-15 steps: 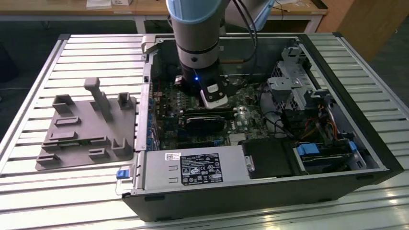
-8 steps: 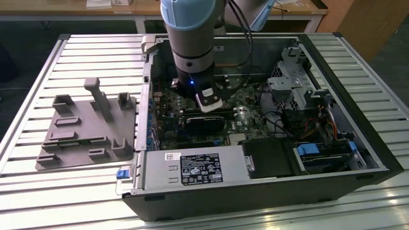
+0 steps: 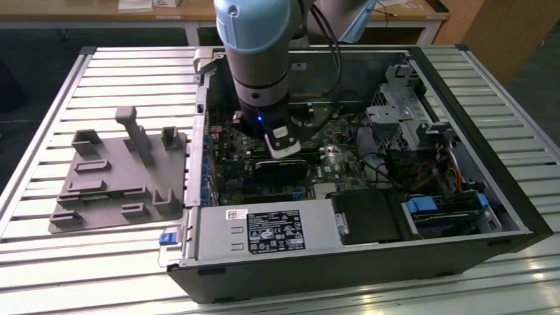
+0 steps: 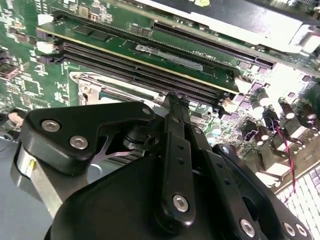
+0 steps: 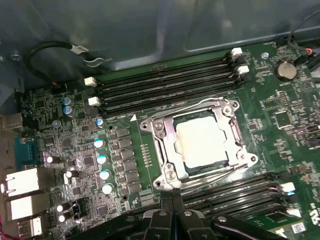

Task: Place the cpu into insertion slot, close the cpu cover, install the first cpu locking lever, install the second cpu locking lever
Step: 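Install the second cpu locking lever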

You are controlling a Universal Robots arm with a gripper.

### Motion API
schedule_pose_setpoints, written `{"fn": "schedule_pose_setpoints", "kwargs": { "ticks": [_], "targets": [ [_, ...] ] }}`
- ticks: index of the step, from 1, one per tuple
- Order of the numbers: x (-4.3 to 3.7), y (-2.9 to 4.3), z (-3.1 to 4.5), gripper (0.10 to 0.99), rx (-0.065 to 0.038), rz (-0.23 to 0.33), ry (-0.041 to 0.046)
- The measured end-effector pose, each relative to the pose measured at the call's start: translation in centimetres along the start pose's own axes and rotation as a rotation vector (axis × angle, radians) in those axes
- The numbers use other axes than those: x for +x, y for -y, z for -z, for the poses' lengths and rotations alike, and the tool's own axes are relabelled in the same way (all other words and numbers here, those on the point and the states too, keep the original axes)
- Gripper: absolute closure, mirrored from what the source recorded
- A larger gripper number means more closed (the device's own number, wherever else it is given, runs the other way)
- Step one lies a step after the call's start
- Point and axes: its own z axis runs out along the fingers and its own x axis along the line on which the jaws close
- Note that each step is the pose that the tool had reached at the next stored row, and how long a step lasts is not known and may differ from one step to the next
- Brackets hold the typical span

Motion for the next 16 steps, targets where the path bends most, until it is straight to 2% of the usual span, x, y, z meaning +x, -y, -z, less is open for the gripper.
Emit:
{"fn": "schedule_pose_setpoints", "kwargs": {
  "ticks": [3,9,16],
  "targets": [
    [0.15,0.1,-0.24,0.984,-0.009,-0.001,-0.0025],
    [0.19,0.19,-0.62,0.984,-0.037,-0.004,-0.0094],
    [0.21,0.29,-1.02,0.984,-0.051,-0.006,-0.0131]
  ]
}}
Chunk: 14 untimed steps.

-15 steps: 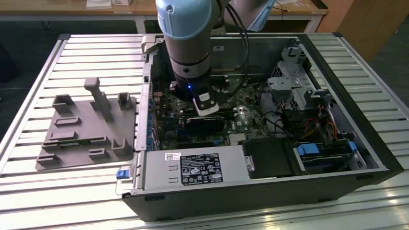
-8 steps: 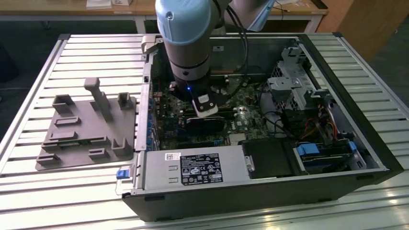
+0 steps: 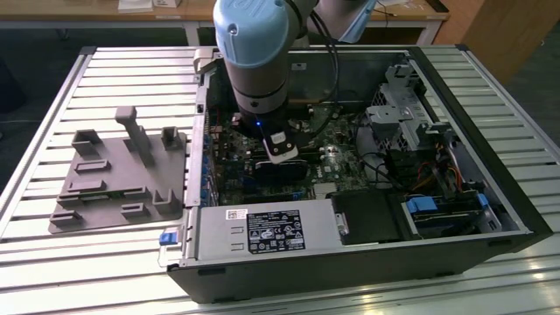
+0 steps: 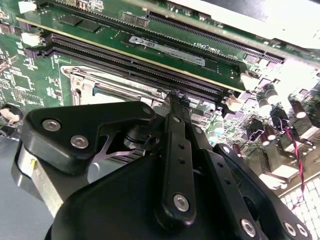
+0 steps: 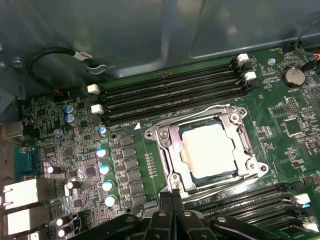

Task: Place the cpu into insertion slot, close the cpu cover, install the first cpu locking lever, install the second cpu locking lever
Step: 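Install the second cpu locking lever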

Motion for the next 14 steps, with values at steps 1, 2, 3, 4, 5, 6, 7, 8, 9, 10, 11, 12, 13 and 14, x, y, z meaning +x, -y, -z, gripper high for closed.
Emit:
{"fn": "schedule_pose_setpoints", "kwargs": {
  "ticks": [1,2,3,4,5,6,7,8,9,10,11,12,13,14],
  "targets": [
    [0.0,0.02,-0.05,0.984,-0.002,0.0,-0.0005],
    [0.01,0.03,-0.11,0.984,-0.004,0.0,-0.001],
    [0.01,0.05,-0.16,0.984,-0.006,-0.001,-0.0014],
    [0.02,0.06,-0.2,0.984,-0.008,-0.001,-0.0019],
    [0.03,0.08,-0.24,0.984,-0.009,-0.001,-0.0022],
    [0.04,0.09,-0.28,0.984,-0.01,-0.001,-0.0025],
    [0.05,0.11,-0.31,0.984,-0.011,-0.001,-0.0027],
    [0.07,0.12,-0.34,0.984,-0.012,-0.001,-0.003],
    [0.09,0.13,-0.37,0.984,-0.012,-0.001,-0.0032],
    [0.11,0.15,-0.41,0.984,-0.013,-0.001,-0.0033],
    [0.13,0.16,-0.46,0.984,-0.014,-0.001,-0.0034],
    [0.15,0.18,-0.51,0.984,-0.014,-0.001,-0.0035],
    [0.17,0.2,-0.57,0.984,-0.014,-0.002,-0.0034],
    [0.19,0.22,-0.64,0.984,-0.014,-0.001,-0.0034]
  ]
}}
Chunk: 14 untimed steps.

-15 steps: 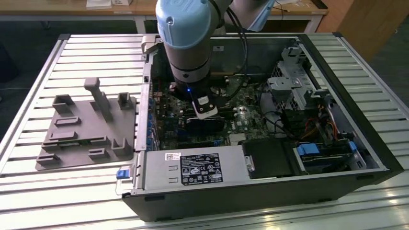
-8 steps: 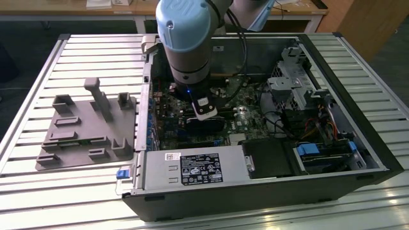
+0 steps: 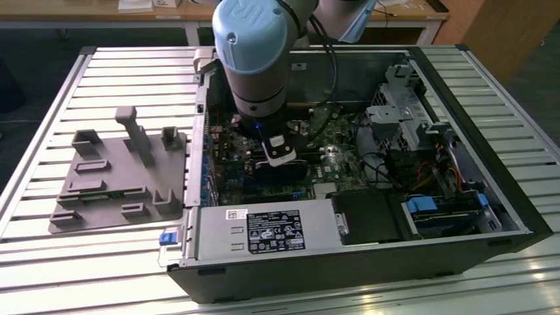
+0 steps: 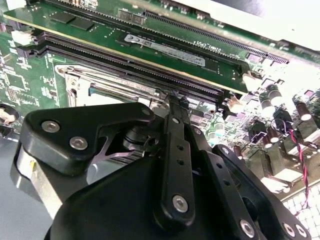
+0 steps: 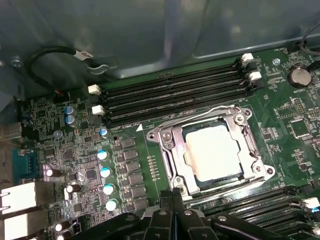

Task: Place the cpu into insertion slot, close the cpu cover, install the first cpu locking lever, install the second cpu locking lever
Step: 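Install the second cpu locking lever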

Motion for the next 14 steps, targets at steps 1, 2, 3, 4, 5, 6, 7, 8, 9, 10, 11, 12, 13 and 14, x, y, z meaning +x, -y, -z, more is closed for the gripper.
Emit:
{"fn": "schedule_pose_setpoints", "kwargs": {
  "ticks": [1,2,3,4,5,6,7,8,9,10,11,12,13,14],
  "targets": [
    [0.02,0.03,-0.06,0.984,0.0,0.0,-0.0001],
    [0.04,0.06,-0.11,0.984,0.0,0.0,-0.0002],
    [0.05,0.07,-0.12,0.984,0.001,0.0,-0.0002],
    [0.05,0.06,-0.12,0.984,0.0,0.0,-0.0003],
    [0.05,0.05,-0.1,0.984,0.0,0.0,-0.0002],
    [0.05,0.02,-0.01,0.984,0.0,0.0,-0.0001],
    [0.04,-0.04,0.12,0.984,-0.001,0.0,0.0001],
    [0.04,-0.1,0.33,0.984,0.0,0.0,0.0],
    [0.03,-0.17,0.58,0.984,0.0,0.0,0.0],
    [0.02,-0.24,0.82,0.984,0.0,0.0,0.0001],
    [0.01,-0.33,1.09,0.984,0.0,0.0,0.0004],
    [0.0,-0.42,1.36,0.984,0.0,0.0,0.0005],
    [0.0,-0.49,1.6,0.984,0.001,0.0,0.0007],
    [-0.01,-0.55,1.78,0.984,0.001,0.0,0.0009]
  ]
}}
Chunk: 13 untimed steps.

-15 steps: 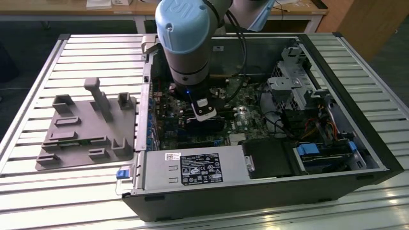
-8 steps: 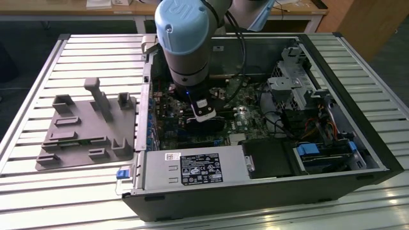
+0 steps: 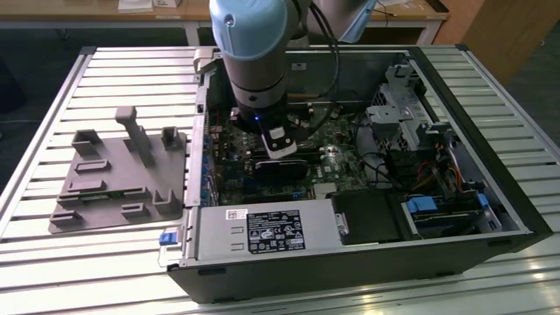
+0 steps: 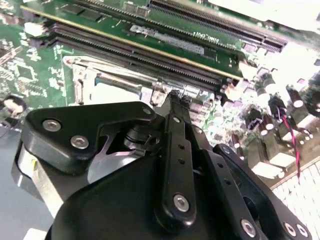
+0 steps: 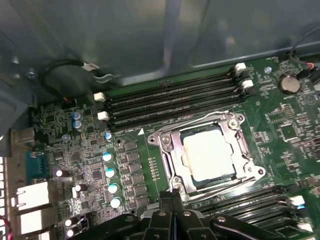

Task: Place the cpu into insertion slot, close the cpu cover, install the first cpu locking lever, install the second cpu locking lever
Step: 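Install the second cpu locking lever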

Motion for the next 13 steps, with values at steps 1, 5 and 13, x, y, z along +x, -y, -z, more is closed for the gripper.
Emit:
{"fn": "schedule_pose_setpoints", "kwargs": {
  "ticks": [1,5,13],
  "targets": [
    [-0.01,-0.06,0.17,0.984,0.001,0.0,0.0004],
    [-0.13,-0.32,0.89,0.984,0.011,0.001,0.0029],
    [-1.39,-0.77,1.16,0.984,0.065,0.003,0.0148]
  ]
}}
